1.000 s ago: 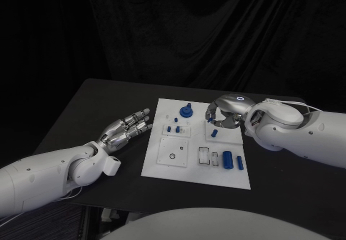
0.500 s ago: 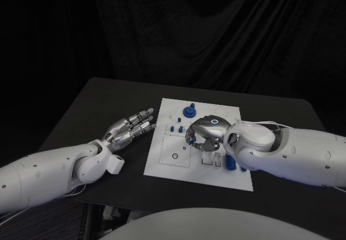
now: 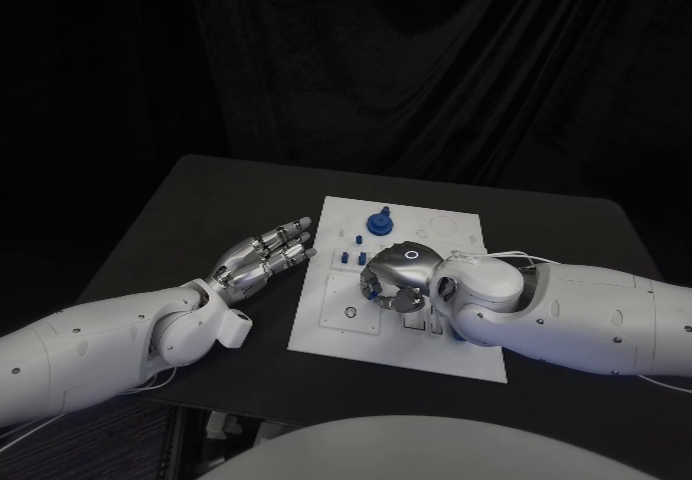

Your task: Assemble the parts on the task board

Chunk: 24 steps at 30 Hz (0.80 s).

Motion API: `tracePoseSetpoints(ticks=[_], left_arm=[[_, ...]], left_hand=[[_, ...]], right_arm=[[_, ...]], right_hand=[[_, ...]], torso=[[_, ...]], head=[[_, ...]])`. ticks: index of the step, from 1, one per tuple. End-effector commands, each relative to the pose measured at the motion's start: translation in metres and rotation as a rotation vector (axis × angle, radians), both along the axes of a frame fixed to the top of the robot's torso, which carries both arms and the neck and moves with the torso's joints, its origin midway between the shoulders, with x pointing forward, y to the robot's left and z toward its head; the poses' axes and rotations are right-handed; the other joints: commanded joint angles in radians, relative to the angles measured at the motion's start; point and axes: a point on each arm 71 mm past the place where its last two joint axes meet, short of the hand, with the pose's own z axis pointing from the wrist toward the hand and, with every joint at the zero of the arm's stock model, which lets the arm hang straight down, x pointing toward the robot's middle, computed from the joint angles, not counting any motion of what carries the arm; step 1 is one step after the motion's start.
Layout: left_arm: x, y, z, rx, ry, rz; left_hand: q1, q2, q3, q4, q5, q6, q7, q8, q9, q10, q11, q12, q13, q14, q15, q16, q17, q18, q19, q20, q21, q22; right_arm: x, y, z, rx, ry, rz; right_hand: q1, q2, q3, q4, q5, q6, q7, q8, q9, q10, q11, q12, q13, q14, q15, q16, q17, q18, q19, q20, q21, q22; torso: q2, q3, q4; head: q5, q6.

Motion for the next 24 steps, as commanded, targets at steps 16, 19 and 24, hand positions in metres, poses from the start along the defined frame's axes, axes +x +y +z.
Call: tracePoseSetpoints(ticks=[16, 19, 24], left_arm=[[-0.0007, -0.0016, 0.0025, -0.061, -0.042, 0.002], [-0.0007, -0.0017, 0.002, -0.06, -0.039, 0.001], [-0.0008, -0.0021, 0.0013, -0.06, -0.035, -0.001]], left_hand=[[-0.002, 0.014, 0.013, -0.005, 0.0, -0.003, 0.005, 0.001, 0.001, -0.005, 0.001, -0.006, 0.0, -0.008, -0.002, 0.002, -0.001, 0.007, -0.01, 0.002, -0.003, -0.003], [-0.002, 0.014, 0.013, -0.005, 0.0, -0.003, 0.005, 0.001, 0.001, -0.005, 0.001, -0.006, 0.0, -0.008, -0.002, 0.002, -0.001, 0.007, -0.01, 0.002, -0.003, -0.003], [-0.002, 0.014, 0.015, -0.006, 0.0, -0.005, 0.005, 0.001, 0.0, -0.006, 0.002, -0.007, 0.0, -0.008, -0.001, 0.001, -0.001, 0.007, -0.011, 0.003, -0.003, -0.005]], right_arm=[[0.0047, -0.002, -0.0047, -0.009, -0.023, -0.015], [0.0055, -0.0018, -0.0051, -0.007, -0.026, -0.014], [0.0054, -0.0001, -0.0067, -0.009, -0.022, -0.009]], right_hand=[[0.002, -0.005, 0.004, -0.004, 0.007, -0.009, 0.003, 0.0, -0.001, 0.008, 0.0, -0.004, -0.002, 0.028, -0.002, 0.001, 0.014, -0.003, 0.01, -0.003, -0.004, 0.195], [0.002, -0.005, 0.005, -0.004, 0.007, -0.009, 0.003, -0.001, -0.001, 0.008, 0.0, -0.004, -0.002, 0.028, -0.002, 0.001, 0.014, -0.003, 0.01, -0.002, -0.004, 0.195], [0.001, -0.005, 0.005, -0.004, 0.009, -0.013, 0.004, -0.003, -0.002, 0.008, 0.001, -0.005, -0.002, 0.028, -0.001, 0.001, 0.013, -0.003, 0.01, -0.002, -0.005, 0.195]], torso=[[0.0, 0.0, -0.0048], [0.0, -0.0003, -0.0047], [-0.001, 0.0002, -0.0031]], head=[[0.002, 0.0], [0.003, 0.0], [0.001, 0.0]])
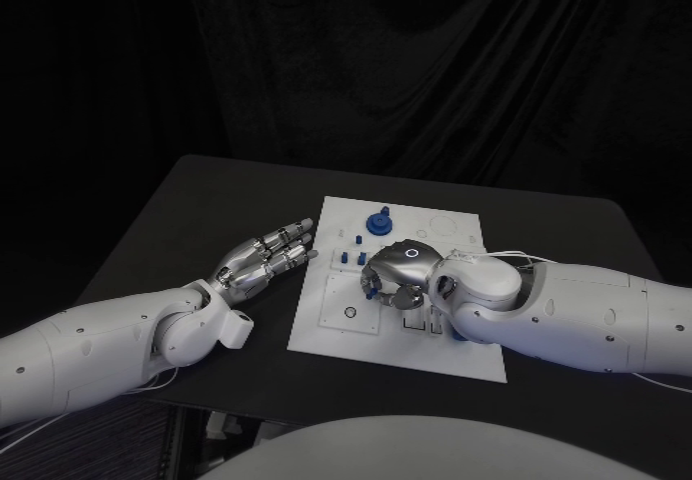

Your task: Assemble the parts on the task board

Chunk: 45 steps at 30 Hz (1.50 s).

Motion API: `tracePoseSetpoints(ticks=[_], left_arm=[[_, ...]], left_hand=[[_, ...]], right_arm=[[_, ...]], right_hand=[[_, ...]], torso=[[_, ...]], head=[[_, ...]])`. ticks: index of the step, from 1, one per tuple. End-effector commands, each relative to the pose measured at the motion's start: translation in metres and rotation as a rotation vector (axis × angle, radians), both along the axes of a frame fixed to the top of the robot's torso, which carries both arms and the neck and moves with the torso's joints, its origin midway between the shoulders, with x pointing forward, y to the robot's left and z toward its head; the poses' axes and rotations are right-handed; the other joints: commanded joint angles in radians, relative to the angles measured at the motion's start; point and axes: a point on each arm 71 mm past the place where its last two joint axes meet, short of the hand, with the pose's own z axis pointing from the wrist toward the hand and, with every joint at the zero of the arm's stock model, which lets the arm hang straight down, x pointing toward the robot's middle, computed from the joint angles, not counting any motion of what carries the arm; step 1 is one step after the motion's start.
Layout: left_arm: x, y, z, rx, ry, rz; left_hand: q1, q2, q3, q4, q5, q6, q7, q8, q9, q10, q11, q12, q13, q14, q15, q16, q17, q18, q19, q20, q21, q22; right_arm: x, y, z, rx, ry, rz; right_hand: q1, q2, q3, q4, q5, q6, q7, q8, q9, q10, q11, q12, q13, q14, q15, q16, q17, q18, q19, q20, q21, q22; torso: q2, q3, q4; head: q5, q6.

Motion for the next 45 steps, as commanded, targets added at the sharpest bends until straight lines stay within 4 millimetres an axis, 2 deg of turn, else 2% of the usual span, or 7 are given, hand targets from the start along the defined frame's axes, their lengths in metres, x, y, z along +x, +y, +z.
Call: tracePoseSetpoints(ticks=[1, 20, 23, 25, 32, 37, 45], left_arm=[[0.0, -0.001, 0.004, -0.058, -0.041, 0.003], [0.0, -0.002, 0.002, -0.055, -0.034, -0.001], [0.0, -0.002, 0.002, -0.055, -0.033, -0.001], [0.0, -0.002, 0.002, -0.055, -0.032, -0.002], [0.0, -0.002, 0.001, -0.055, -0.032, -0.001], [-0.001, -0.001, 0.001, -0.053, -0.034, 0.004], [-0.001, 0.001, 0.002, -0.05, -0.039, 0.012]], left_hand=[[0.002, 0.01, 0.008, 0.001, 0.0, -0.006, 0.005, 0.0, 0.0, -0.007, 0.004, -0.007, 0.0, -0.009, 0.0, 0.001, -0.001, 0.008, -0.008, 0.0, -0.004, -0.001], [0.003, 0.011, 0.011, -0.001, 0.0, -0.004, 0.006, 0.001, 0.001, -0.008, 0.004, -0.008, 0.0, -0.009, 0.0, 0.001, -0.001, 0.008, -0.008, 0.002, -0.004, -0.002], [0.003, 0.01, 0.013, -0.002, 0.0, -0.004, 0.007, 0.001, 0.001, -0.008, 0.004, -0.008, 0.0, -0.009, 0.001, 0.001, -0.001, 0.008, -0.009, 0.002, -0.004, -0.003], [0.003, 0.01, 0.016, -0.004, 0.0, -0.001, 0.01, 0.001, 0.001, -0.008, 0.003, -0.008, 0.0, -0.009, 0.001, 0.001, -0.001, 0.009, -0.009, 0.003, -0.004, -0.004], [0.003, 0.009, 0.021, -0.007, 0.001, 0.006, 0.016, 0.003, 0.002, -0.009, 0.001, -0.009, 0.0, -0.01, 0.001, 0.001, -0.001, 0.01, -0.01, 0.004, -0.005, -0.006], [0.003, 0.009, 0.021, -0.007, 0.0, 0.008, 0.016, 0.003, 0.003, -0.009, 0.001, -0.009, 0.0, -0.011, 0.001, 0.001, -0.002, 0.01, -0.011, 0.004, -0.005, -0.008], [0.0, 0.005, 0.023, -0.01, 0.0, 0.011, 0.017, 0.004, 0.003, -0.008, 0.0, -0.007, 0.0, -0.012, -0.002, 0.0, -0.002, 0.011, -0.016, 0.003, -0.008, -0.015]], right_arm=[[-0.001, 0.001, -0.003, -0.005, -0.004, 0.001], [-0.007, 0.005, -0.009, -0.022, 0.026, 0.019], [-0.007, 0.004, -0.009, -0.023, 0.026, 0.018], [-0.007, 0.003, -0.009, -0.024, 0.026, 0.016], [-0.006, -0.003, -0.006, 0.006, 0.006, 0.01], [-0.006, -0.012, 0.006, 0.085, -0.036, -0.003], [0.004, -0.039, 0.051, 0.149, -0.099, -0.058]], right_hand=[[0.0, -0.004, 0.004, -0.002, 0.006, -0.008, 0.005, 0.0, 0.001, 0.009, 0.001, -0.005, 0.0, 0.027, -0.001, 0.001, 0.013, -0.003, 0.01, -0.002, -0.005, 0.195], [-0.004, -0.007, 0.007, 0.0, -0.005, -0.032, 0.007, -0.016, -0.006, 0.006, 0.001, -0.01, -0.003, 0.022, 0.0, -0.006, 0.003, 0.0, 0.004, -0.001, -0.015, 0.192], [-0.022, -0.016, 0.011, 0.017, -0.061, -0.1, 0.007, -0.062, -0.034, -0.037, 0.017, -0.045, -0.019, 0.013, 0.013, -0.018, -0.015, 0.003, -0.006, 0.007, -0.035, 0.185], [-0.041, -0.042, 0.007, 0.037, -0.126, -0.219, -0.016, -0.141, -0.093, -0.135, 0.06, -0.11, -0.052, -0.007, 0.048, -0.039, -0.048, 0.011, -0.03, 0.036, -0.081, 0.171], [-0.051, -0.058, -0.101, 0.083, -0.261, -0.386, -0.054, -0.24, -0.198, -0.334, 0.089, -0.134, -0.066, -0.092, 0.064, -0.112, -0.168, 0.039, -0.109, 0.064, -0.215, 0.132], [0.033, -0.084, -0.182, 0.2, -0.271, -0.413, -0.063, -0.246, -0.258, -0.421, 0.098, -0.078, -0.066, -0.105, 0.066, -0.102, -0.188, 0.043, -0.114, 0.063, -0.23, 0.132], [0.057, -0.05, -0.171, 0.195, -0.219, -0.307, -0.037, -0.206, -0.246, -0.395, 0.093, -0.038, -0.076, -0.089, 0.073, -0.081, -0.174, 0.036, -0.094, 0.068, -0.201, 0.141]], torso=[[0.0, -0.0002, 0.0014], [0.0, -0.0003, 0.002], [0.0, -0.0001, 0.0019], [0.0, 0.0001, 0.0021], [0.0, -0.0003, 0.001], [0.0, 0.0002, 0.0007], [-0.001, 0.0011, 0.002]], head=[[-0.002, 0.0], [-0.005, 0.0], [-0.005, 0.0], [-0.006, 0.0], [-0.005, 0.0], [-0.004, 0.0], [-0.004, 0.0]])
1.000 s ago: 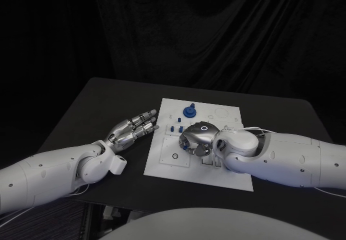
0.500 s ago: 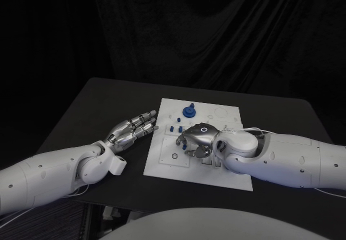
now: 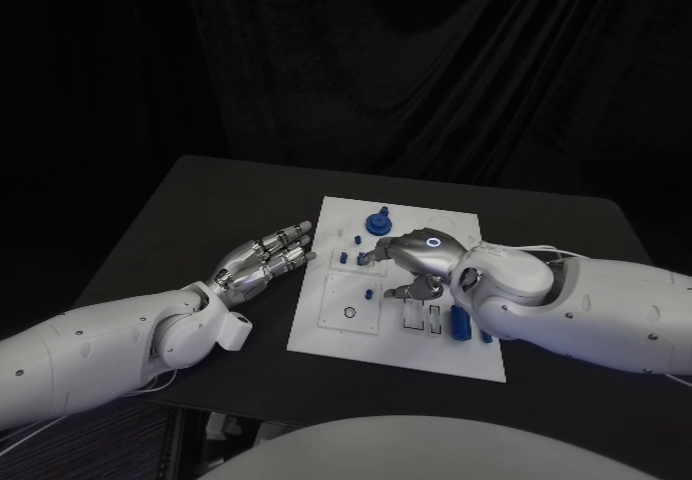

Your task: Assemble the parts on the task board

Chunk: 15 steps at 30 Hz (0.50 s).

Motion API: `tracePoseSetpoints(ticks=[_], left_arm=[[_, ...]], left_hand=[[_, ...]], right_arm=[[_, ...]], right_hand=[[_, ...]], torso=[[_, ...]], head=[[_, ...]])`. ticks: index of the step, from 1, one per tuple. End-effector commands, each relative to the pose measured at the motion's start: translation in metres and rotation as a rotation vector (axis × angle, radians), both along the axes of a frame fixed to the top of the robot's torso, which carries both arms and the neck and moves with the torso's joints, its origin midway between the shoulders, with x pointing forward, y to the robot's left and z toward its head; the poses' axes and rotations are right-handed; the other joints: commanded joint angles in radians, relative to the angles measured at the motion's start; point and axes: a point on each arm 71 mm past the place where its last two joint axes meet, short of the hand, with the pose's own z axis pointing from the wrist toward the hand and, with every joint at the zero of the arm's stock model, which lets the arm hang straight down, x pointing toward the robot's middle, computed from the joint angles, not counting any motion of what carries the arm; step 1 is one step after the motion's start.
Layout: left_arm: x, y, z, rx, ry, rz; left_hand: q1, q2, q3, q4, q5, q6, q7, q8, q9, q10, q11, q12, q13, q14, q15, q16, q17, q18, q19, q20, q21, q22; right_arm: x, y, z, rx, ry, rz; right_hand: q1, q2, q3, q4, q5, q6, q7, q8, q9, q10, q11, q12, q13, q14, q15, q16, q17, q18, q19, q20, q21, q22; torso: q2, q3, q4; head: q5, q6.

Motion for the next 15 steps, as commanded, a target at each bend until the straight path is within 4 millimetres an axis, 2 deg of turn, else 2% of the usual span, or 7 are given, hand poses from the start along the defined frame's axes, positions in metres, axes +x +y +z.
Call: tracePoseSetpoints(ticks=[1, 4, 5, 6, 10, 11, 15], left_arm=[[0.0, 0.0, 0.005, -0.048, -0.046, 0.016], [0.0, 0.0, 0.005, -0.047, -0.047, 0.018], [0.0, 0.0, 0.005, -0.046, -0.047, 0.019], [0.0, 0.0, 0.005, -0.046, -0.047, 0.019], [-0.001, -0.002, 0.005, -0.047, -0.047, 0.017], [-0.001, -0.002, 0.005, -0.047, -0.047, 0.017], [-0.001, -0.003, 0.005, -0.048, -0.046, 0.015]], left_hand=[[0.0, 0.005, 0.008, 0.0, 0.0, 0.006, 0.004, 0.004, 0.001, -0.004, -0.003, -0.003, 0.0, -0.005, -0.002, 0.0, -0.001, 0.011, -0.005, 0.0, -0.004, -0.003], [0.0, 0.005, 0.008, 0.0, 0.0, 0.006, 0.004, 0.004, 0.001, -0.004, -0.003, -0.003, 0.0, -0.005, -0.002, 0.0, -0.001, 0.011, -0.005, 0.0, -0.004, -0.003], [-0.001, 0.004, 0.009, 0.0, 0.0, 0.009, 0.004, 0.005, 0.001, -0.003, -0.003, -0.001, 0.001, -0.005, -0.003, 0.001, -0.001, 0.012, -0.006, -0.001, -0.004, -0.002], [-0.001, 0.004, 0.009, 0.0, 0.001, 0.009, 0.004, 0.005, 0.001, -0.003, -0.003, -0.001, 0.001, -0.004, -0.003, 0.001, -0.001, 0.012, -0.005, -0.001, -0.004, -0.002], [-0.002, 0.004, 0.01, -0.001, 0.001, 0.01, 0.004, 0.005, 0.002, -0.002, -0.003, -0.001, 0.001, -0.004, -0.003, 0.001, -0.001, 0.012, -0.005, -0.001, -0.004, -0.001], [-0.002, 0.004, 0.01, -0.001, 0.001, 0.01, 0.004, 0.005, 0.002, -0.002, -0.003, -0.001, 0.001, -0.004, -0.003, 0.001, -0.001, 0.012, -0.005, -0.001, -0.004, -0.001], [-0.003, 0.004, 0.012, -0.001, 0.005, 0.01, 0.004, 0.005, 0.001, -0.002, -0.003, 0.0, 0.001, -0.004, -0.004, 0.001, 0.0, 0.013, -0.005, -0.001, -0.004, -0.002]], right_arm=[[0.003, -0.009, 0.019, 0.062, -0.03, -0.028], [0.007, -0.025, 0.034, 0.036, -0.039, -0.061], [0.009, -0.034, 0.038, 0.02, -0.037, -0.08], [0.01, -0.038, 0.04, 0.012, -0.036, -0.089], [0.014, -0.06, 0.04, -0.042, -0.015, -0.149], [0.015, -0.065, 0.04, -0.056, -0.009, -0.165], [0.019, -0.082, 0.034, -0.101, 0.016, -0.218]], right_hand=[[0.002, 0.013, 0.008, -0.002, 0.019, 0.025, 0.005, 0.011, -0.001, 0.022, -0.004, 0.012, -0.006, 0.009, 0.002, 0.01, 0.008, 0.012, 0.014, -0.001, 0.016, 0.142], [-0.012, 0.019, 0.004, 0.0, 0.025, 0.056, 0.004, 0.024, -0.007, 0.044, -0.007, 0.017, -0.019, 0.017, 0.001, 0.018, 0.015, 0.009, 0.023, -0.002, 0.027, 0.146], [-0.131, 0.038, -0.021, 0.006, 0.032, 0.072, -0.004, 0.022, -0.017, 0.08, -0.012, 0.016, -0.036, 0.034, 0.0, 0.035, 0.035, 0.004, 0.04, -0.004, 0.054, 0.153], [-0.162, 0.042, -0.024, 0.004, 0.03, 0.074, -0.011, 0.019, -0.021, 0.089, -0.012, 0.01, -0.043, 0.037, -0.001, 0.038, 0.039, 0.003, 0.044, -0.004, 0.06, 0.155], [-0.248, -0.017, -0.026, 0.011, -0.041, 0.081, -0.032, 0.0, -0.047, 0.094, -0.008, -0.05, -0.097, 0.041, -0.003, 0.04, 0.036, 0.002, 0.048, -0.006, 0.063, 0.156], [-0.271, -0.05, -0.044, 0.012, -0.054, 0.078, -0.037, -0.006, -0.056, 0.08, -0.004, -0.076, -0.116, 0.043, -0.001, 0.042, 0.038, 0.0, 0.05, -0.005, 0.066, 0.157], [-0.267, -0.069, -0.055, 0.013, -0.053, 0.029, -0.046, -0.028, -0.086, 0.081, 0.001, -0.111, -0.148, 0.048, -0.001, 0.046, 0.041, -0.001, 0.056, -0.004, 0.074, 0.159]], torso=[[-0.001, 0.0005, 0.0], [-0.002, 0.0001, -0.0005], [-0.002, 0.0, 0.0003], [-0.002, 0.0, 0.0005], [0.001, 0.0, 0.0017], [0.002, 0.0, 0.0013], [0.001, -0.0005, 0.0018]], head=[[0.002, 0.0], [0.0, 0.0], [-0.004, 0.0], [-0.005, 0.0], [-0.008, 0.0], [-0.007, 0.0], [-0.006, 0.0]])
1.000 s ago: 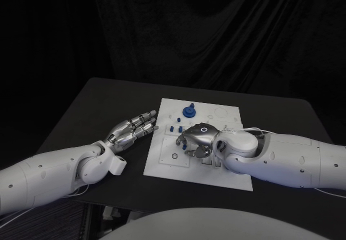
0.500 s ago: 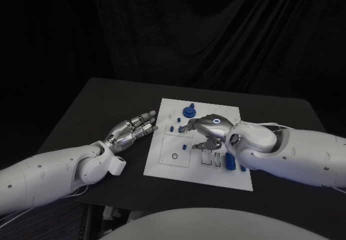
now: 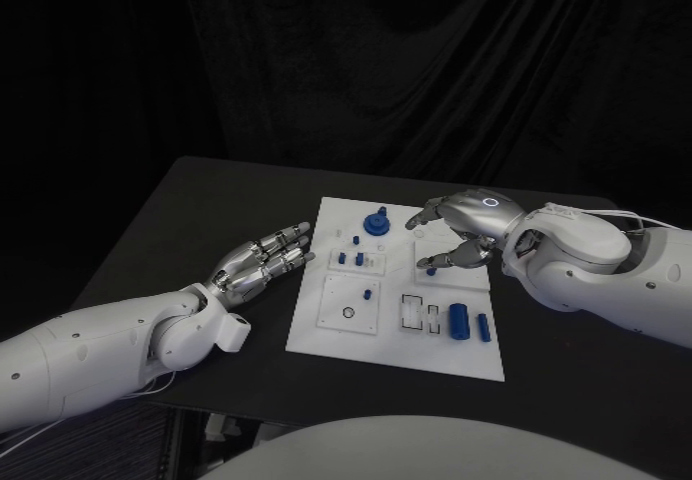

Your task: Assemble the parts on the task board

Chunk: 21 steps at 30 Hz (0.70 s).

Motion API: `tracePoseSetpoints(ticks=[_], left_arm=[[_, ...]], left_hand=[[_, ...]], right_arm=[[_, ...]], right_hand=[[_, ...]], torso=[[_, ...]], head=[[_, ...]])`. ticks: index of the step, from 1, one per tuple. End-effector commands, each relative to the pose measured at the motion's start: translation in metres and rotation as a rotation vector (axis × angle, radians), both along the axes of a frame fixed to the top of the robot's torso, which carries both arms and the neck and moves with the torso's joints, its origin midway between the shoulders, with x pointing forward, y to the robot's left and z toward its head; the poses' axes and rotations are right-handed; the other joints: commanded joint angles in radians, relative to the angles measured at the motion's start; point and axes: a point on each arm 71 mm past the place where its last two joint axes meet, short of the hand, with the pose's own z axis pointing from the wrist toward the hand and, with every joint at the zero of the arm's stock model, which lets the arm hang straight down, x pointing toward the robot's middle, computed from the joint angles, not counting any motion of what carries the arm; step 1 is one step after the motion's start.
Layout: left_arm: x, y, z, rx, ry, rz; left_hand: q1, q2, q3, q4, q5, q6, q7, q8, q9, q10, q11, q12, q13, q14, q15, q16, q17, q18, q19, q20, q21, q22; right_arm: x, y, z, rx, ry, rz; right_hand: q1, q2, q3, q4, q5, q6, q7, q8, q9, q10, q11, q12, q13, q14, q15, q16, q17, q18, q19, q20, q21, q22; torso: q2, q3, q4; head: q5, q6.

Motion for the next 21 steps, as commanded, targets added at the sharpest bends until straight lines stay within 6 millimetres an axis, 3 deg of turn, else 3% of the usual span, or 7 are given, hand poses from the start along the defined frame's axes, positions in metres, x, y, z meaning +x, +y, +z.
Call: tracePoseSetpoints(ticks=[1, 5, 8, 13, 18, 21], left_arm=[[0.0, -0.001, 0.004, -0.047, -0.046, 0.015], [0.0, -0.002, 0.004, -0.048, -0.045, 0.013], [0.0, -0.003, 0.004, -0.048, -0.044, 0.012], [0.0, -0.003, 0.004, -0.049, -0.044, 0.01], [0.0, -0.004, 0.004, -0.051, -0.042, 0.007], [0.0, -0.005, 0.003, -0.052, -0.042, 0.006]], left_hand=[[-0.003, 0.004, 0.006, -0.001, 0.005, 0.006, 0.0, 0.005, 0.001, -0.002, -0.003, 0.0, 0.001, -0.004, -0.004, 0.001, 0.0, 0.013, -0.005, -0.001, -0.004, 0.0], [-0.003, 0.004, 0.008, -0.002, 0.007, 0.006, 0.0, 0.005, 0.001, -0.002, -0.003, 0.0, 0.001, -0.004, -0.004, 0.001, -0.001, 0.013, -0.005, -0.002, -0.004, 0.0], [-0.003, 0.005, 0.01, -0.003, 0.009, 0.008, 0.002, 0.005, 0.001, -0.002, -0.004, 0.0, 0.001, -0.003, -0.004, 0.001, 0.0, 0.014, -0.005, -0.001, -0.004, 0.001], [-0.003, 0.005, 0.01, -0.003, 0.009, 0.008, 0.002, 0.005, 0.001, -0.002, -0.004, 0.0, 0.001, -0.003, -0.004, 0.001, 0.0, 0.014, -0.005, -0.001, -0.004, 0.001], [-0.004, 0.004, 0.012, -0.004, 0.011, 0.006, 0.005, 0.005, 0.0, -0.002, -0.005, 0.0, 0.001, -0.003, -0.004, 0.002, 0.0, 0.014, -0.004, -0.001, -0.004, 0.001], [-0.004, 0.004, 0.012, -0.004, 0.011, 0.006, 0.005, 0.005, 0.0, -0.002, -0.005, 0.0, 0.001, -0.003, -0.004, 0.002, 0.0, 0.014, -0.004, -0.001, -0.004, 0.001]], right_arm=[[0.003, -0.014, -0.009, -0.065, 0.062, -0.074], [0.002, -0.024, -0.017, -0.089, 0.089, -0.101], [0.002, -0.029, -0.025, -0.1, 0.107, -0.112], [0.001, -0.031, -0.036, -0.109, 0.128, -0.116], [0.004, -0.029, -0.048, -0.115, 0.144, -0.108], [0.004, -0.027, -0.055, -0.11, 0.147, -0.099]], right_hand=[[0.009, -0.01, -0.004, -0.001, -0.001, -0.043, -0.01, -0.017, -0.022, -0.001, 0.001, -0.023, -0.021, 0.009, -0.001, 0.003, -0.001, 0.0, 0.006, -0.001, 0.001, 0.158], [0.038, 0.009, 0.011, -0.002, -0.002, -0.039, -0.005, -0.023, -0.035, 0.018, 0.0, -0.043, -0.044, 0.007, -0.001, -0.002, -0.011, 0.001, 0.006, -0.002, -0.004, 0.157], [0.06, 0.035, 0.031, -0.004, 0.003, 0.002, 0.008, -0.019, -0.037, 0.046, -0.004, -0.049, -0.061, 0.009, -0.007, -0.003, -0.014, 0.001, 0.008, -0.006, -0.004, 0.157], [0.083, 0.058, 0.048, -0.007, 0.014, 0.046, 0.016, -0.014, -0.04, 0.083, -0.011, -0.05, -0.073, 0.011, -0.011, -0.004, -0.016, 0.0, 0.012, -0.01, -0.002, 0.157], [0.128, 0.086, 0.069, -0.019, 0.067, 0.073, 0.023, -0.012, -0.046, 0.125, -0.018, -0.049, -0.08, 0.016, -0.014, -0.002, -0.014, -0.002, 0.017, -0.013, 0.004, 0.16], [0.15, 0.097, 0.075, -0.031, 0.1, 0.082, 0.027, -0.011, -0.052, 0.155, -0.023, -0.045, -0.079, 0.018, -0.013, -0.003, -0.016, -0.002, 0.019, -0.014, 0.004, 0.16]], torso=[[0.002, -0.0008, 0.0016], [0.001, -0.0019, 0.0007], [0.003, -0.0019, 0.0011], [0.004, 0.0014, -0.0013], [0.003, 0.001, 0.0016], [0.003, 0.0018, -0.0012]], head=[[-0.001, 0.0], [-0.001, 0.0], [-0.003, 0.0], [-0.005, 0.0], [-0.009, 0.0], [-0.006, 0.0]])
